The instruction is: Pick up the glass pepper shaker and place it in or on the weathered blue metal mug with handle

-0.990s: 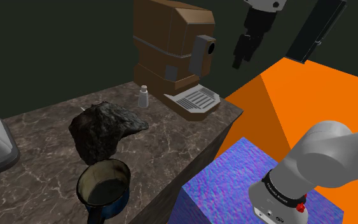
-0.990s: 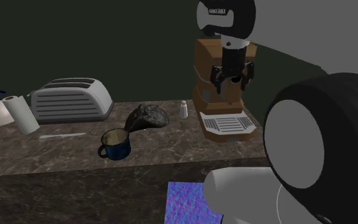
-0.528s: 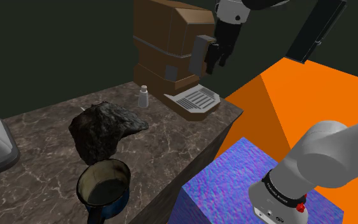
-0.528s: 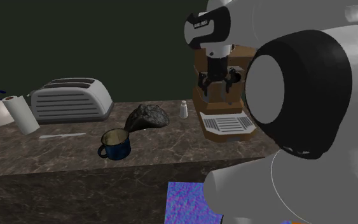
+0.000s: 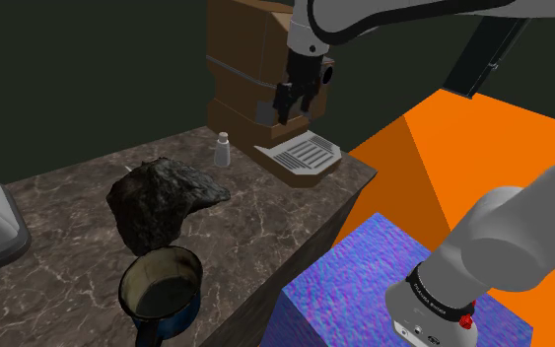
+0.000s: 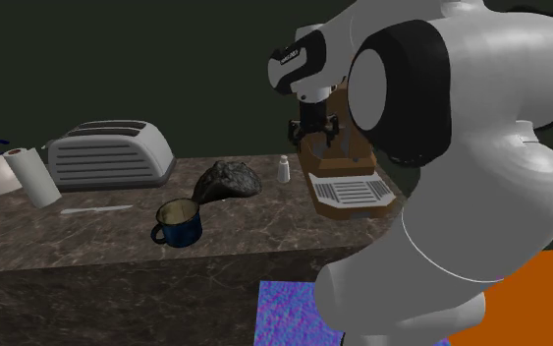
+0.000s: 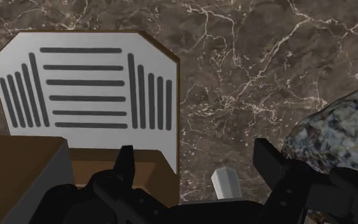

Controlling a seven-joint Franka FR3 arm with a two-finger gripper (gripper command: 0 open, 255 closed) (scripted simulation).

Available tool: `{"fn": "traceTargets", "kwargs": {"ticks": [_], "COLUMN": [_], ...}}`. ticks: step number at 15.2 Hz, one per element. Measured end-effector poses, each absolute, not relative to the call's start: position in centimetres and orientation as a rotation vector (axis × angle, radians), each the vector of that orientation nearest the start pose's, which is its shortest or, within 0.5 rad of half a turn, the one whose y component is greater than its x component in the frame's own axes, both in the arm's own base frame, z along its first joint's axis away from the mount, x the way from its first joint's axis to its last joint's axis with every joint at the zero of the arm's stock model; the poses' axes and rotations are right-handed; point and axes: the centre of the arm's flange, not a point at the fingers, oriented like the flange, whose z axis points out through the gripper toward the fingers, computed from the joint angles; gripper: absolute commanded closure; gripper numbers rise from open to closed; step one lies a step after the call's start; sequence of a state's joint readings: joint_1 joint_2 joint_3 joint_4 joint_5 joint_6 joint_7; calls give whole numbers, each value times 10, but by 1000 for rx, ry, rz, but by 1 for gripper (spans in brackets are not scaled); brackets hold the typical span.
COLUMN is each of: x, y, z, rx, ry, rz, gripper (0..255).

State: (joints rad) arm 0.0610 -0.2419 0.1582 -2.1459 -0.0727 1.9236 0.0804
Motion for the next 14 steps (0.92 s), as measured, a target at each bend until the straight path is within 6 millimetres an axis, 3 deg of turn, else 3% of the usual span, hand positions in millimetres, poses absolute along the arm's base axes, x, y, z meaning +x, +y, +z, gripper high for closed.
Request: {"fn": "traceTargets", "kwargs": {"ticks": [14], "x": [611], "y": [189], "z": [417], "rx": [-3239], "ry": [-285], "rz": [-82], "gripper": [0]}}
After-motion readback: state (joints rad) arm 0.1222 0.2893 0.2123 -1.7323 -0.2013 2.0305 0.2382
